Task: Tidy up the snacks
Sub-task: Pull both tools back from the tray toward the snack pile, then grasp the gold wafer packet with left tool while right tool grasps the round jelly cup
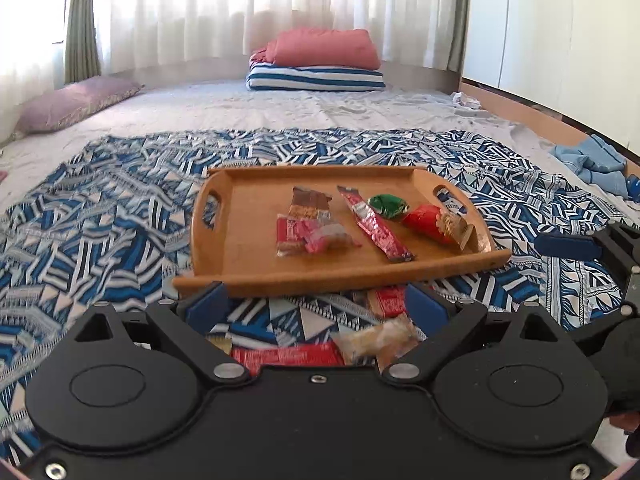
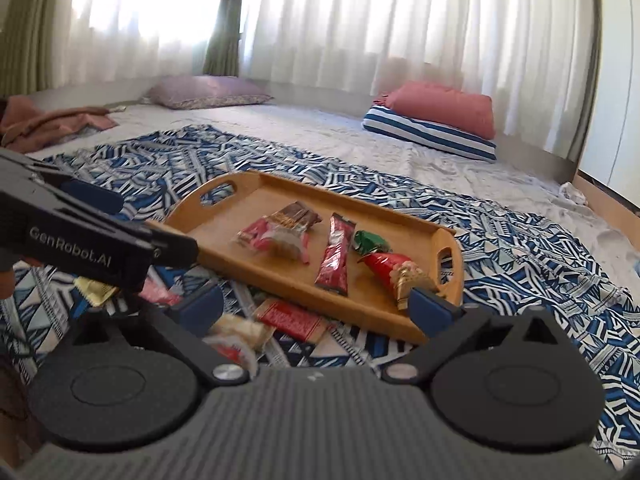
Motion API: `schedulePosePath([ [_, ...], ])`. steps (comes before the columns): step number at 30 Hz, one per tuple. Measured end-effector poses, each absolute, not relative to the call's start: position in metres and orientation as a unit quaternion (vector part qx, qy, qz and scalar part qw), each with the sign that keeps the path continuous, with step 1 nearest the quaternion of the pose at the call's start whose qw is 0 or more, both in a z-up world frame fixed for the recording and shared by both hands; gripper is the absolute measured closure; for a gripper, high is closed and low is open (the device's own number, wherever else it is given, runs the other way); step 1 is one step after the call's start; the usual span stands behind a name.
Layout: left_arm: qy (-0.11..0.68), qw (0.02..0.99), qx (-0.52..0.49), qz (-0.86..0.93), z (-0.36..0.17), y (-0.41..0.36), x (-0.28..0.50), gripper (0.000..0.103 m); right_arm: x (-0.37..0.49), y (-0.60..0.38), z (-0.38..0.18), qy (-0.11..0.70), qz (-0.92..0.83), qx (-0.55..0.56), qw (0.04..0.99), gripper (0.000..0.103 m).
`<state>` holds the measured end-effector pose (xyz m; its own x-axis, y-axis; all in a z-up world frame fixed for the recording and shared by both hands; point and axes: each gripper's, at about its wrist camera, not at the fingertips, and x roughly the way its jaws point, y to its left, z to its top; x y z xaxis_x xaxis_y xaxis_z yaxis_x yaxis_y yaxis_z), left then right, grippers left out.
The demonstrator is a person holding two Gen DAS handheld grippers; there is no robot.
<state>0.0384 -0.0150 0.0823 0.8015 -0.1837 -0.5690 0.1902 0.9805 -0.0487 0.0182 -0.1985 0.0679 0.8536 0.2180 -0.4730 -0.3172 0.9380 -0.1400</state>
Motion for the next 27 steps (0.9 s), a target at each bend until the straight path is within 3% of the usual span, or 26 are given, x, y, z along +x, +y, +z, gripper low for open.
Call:
schedulePosePath([
  [27,0.319,0.944,0.024,-0.075,0.048,0.014,0.032,0.007,0.0,-0.179,0.024,0.267,0.159,-0.097,0.946,0.0],
])
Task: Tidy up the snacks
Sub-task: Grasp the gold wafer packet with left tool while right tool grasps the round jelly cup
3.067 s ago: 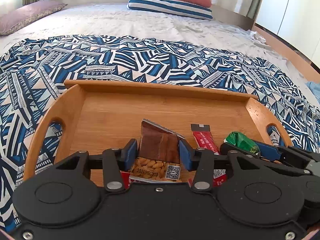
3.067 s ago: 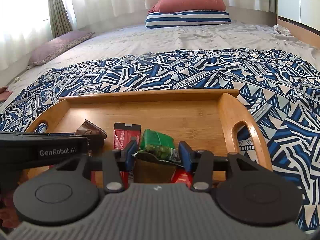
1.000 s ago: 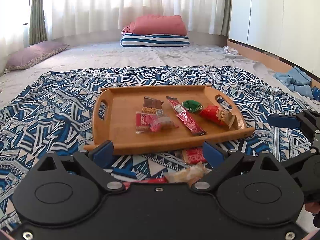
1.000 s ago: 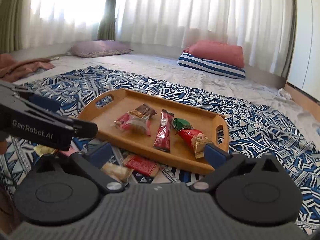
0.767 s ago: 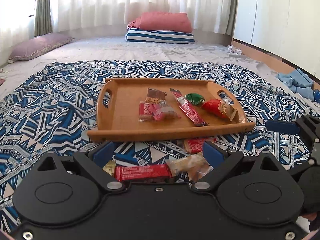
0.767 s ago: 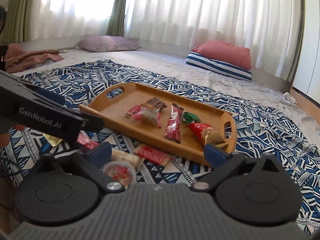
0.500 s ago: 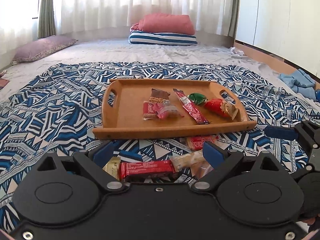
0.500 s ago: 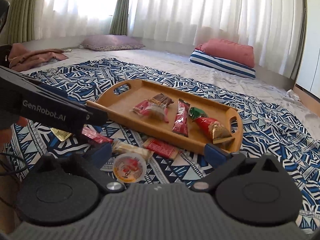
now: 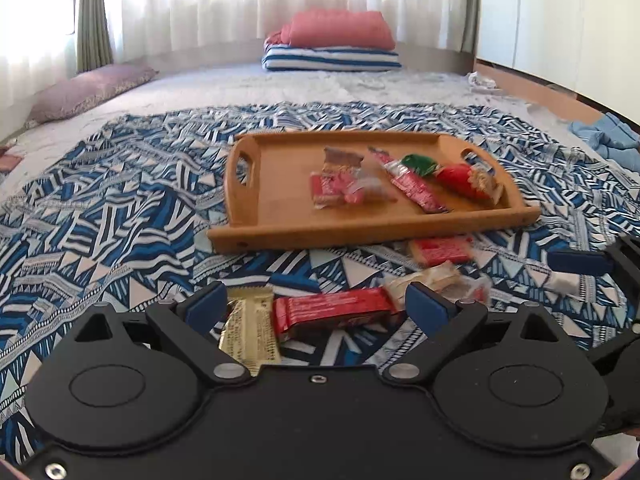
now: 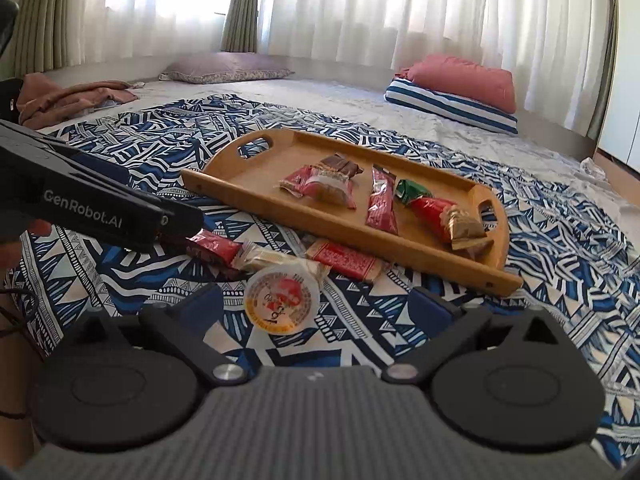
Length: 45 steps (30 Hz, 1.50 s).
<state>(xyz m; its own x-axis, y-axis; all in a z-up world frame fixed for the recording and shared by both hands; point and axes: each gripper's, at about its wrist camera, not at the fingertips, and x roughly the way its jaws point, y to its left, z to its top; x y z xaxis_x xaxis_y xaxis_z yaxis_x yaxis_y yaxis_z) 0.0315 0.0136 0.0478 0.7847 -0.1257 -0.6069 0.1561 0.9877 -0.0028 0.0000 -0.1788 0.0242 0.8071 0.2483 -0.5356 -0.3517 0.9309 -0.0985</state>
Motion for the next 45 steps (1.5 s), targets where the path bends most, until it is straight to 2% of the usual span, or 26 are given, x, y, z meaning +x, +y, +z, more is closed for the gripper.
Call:
schedulePosePath([
  [7,0.345,0.934,0.015,-0.088,0.037,0.03,0.057,0.007,0.003,-0.176,0.011,0.283,0.151,-0.093,0.943,0.0],
  [15,0.367,0.925,0.022,-0.095,0.023,0.039,0.078,0.009,0.004,-0.174,0.005,0.283,0.15,-0.066,0.945,0.007],
  [20,0.38,0.92,-0.033,-0.09,0.013,0.051,0.083,0.012,0.011,-0.176,0.005,0.286,0.148,-0.04,0.946,0.012],
  [27,0.37,0.924,-0.041,-0.091,0.014,0.058,0.082,0.019,0.017,-0.178,0.001,0.291,0.148,-0.019,0.945,0.023],
  [45,0.358,0.927,-0.032,-0.106,0.017,0.058,0.065,0.043,0.021,-0.17,-0.002,0.287,0.152,-0.012,0.946,0.04],
])
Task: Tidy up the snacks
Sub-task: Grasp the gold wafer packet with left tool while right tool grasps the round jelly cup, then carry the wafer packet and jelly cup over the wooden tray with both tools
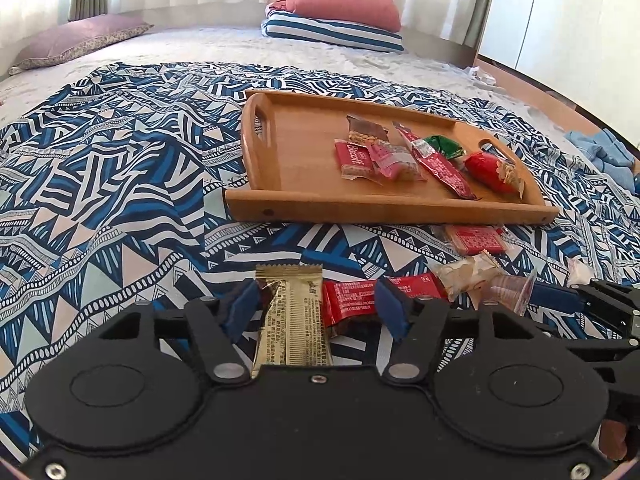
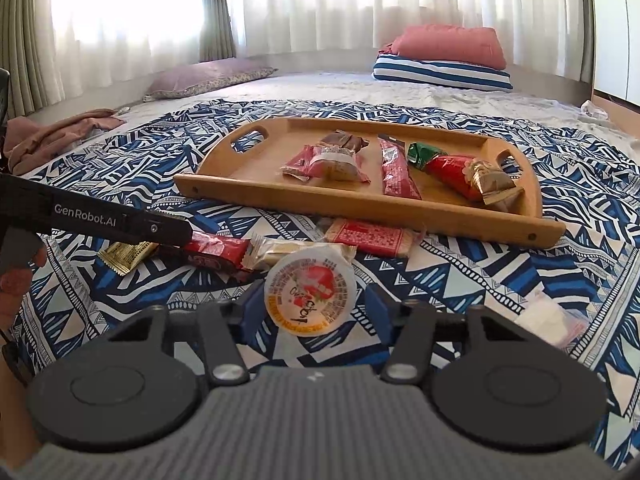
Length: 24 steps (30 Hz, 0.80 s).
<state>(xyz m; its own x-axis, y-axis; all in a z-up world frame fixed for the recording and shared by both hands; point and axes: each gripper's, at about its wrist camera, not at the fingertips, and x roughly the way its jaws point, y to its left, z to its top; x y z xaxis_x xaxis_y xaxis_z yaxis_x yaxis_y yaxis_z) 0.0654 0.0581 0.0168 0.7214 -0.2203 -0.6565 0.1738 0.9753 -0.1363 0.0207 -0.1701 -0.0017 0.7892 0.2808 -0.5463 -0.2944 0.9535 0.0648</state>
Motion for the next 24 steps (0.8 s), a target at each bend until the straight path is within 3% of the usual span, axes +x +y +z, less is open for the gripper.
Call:
schedulePosePath([
  [8,0.346,0.931,-0.006,-0.117,0.017,0.052,0.053,0.051,0.02,-0.168,-0.003,0.286,0.155,-0.015,0.945,0.048],
  [24,0.323,0.942,0.027,-0.082,0.025,0.047,0.035,0.052,0.019,-0.171,-0.001,0.284,0.148,-0.003,0.947,0.051],
])
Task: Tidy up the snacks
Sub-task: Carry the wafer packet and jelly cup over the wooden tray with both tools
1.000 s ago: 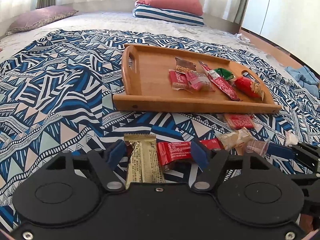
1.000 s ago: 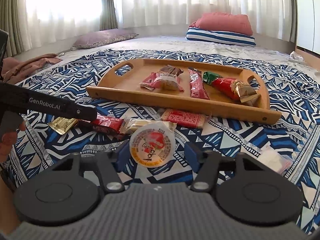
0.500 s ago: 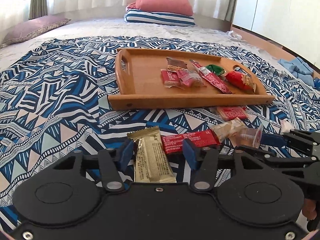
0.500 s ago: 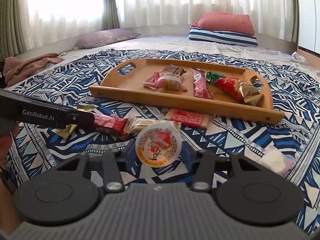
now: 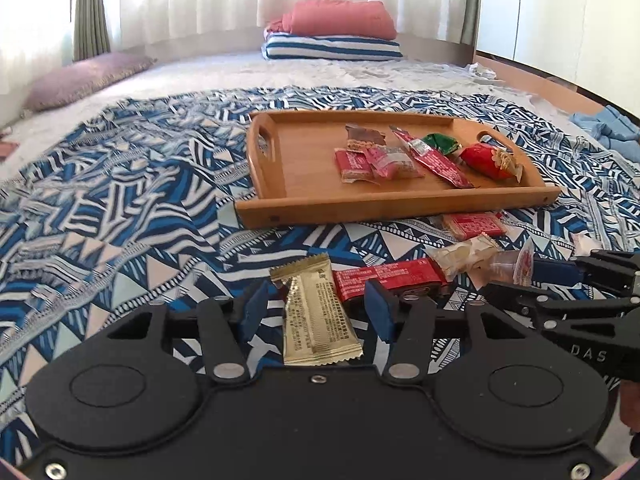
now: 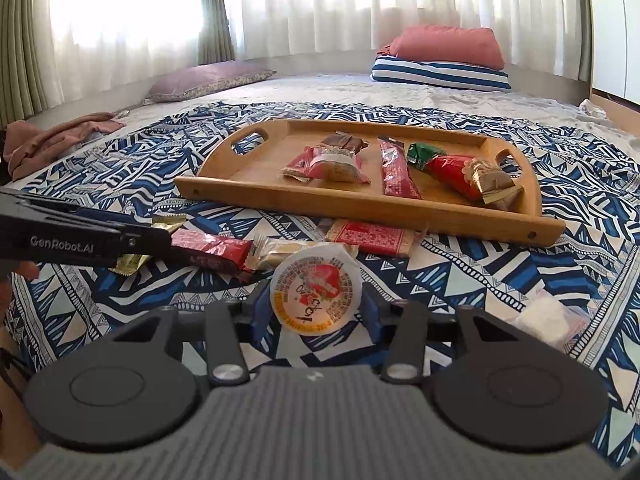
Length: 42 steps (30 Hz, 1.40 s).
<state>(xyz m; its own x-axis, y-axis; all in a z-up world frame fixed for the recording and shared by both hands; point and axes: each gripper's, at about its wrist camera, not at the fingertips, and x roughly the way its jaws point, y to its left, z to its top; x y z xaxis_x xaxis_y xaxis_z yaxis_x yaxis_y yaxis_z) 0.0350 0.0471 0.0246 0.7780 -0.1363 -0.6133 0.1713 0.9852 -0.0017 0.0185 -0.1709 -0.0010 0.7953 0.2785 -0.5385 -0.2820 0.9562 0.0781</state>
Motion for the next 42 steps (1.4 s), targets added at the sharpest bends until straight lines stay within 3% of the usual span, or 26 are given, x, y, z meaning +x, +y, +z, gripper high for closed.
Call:
schedulePosePath([
  [26,0.348,0.935,-0.024,-0.059,0.01,0.053,0.042,0.051,0.013,-0.168,-0.002,0.28,0.132,-0.008,0.951,0.047],
  [29,0.348,0.935,-0.029,-0.058,0.01,0.051,0.045,0.065,0.015,-0.169,-0.003,0.28,0.132,-0.005,0.951,0.043],
  [30,0.348,0.936,-0.027,-0.054,0.01,0.05,0.045,0.066,0.015,-0.169,-0.003,0.281,0.132,-0.004,0.95,0.038],
  [35,0.347,0.936,-0.036,-0.056,0.015,0.051,0.043,0.068,0.019,-0.167,-0.005,0.288,0.134,-0.007,0.948,0.037],
  [38,0.342,0.937,-0.04,-0.056,0.02,0.051,0.04,0.068,0.019,-0.166,-0.004,0.29,0.138,-0.008,0.947,0.052],
  [42,0.332,0.941,-0.035,-0.062,0.032,0.049,0.037,0.068,0.019,-0.167,0.0,0.293,0.139,-0.003,0.946,0.053],
])
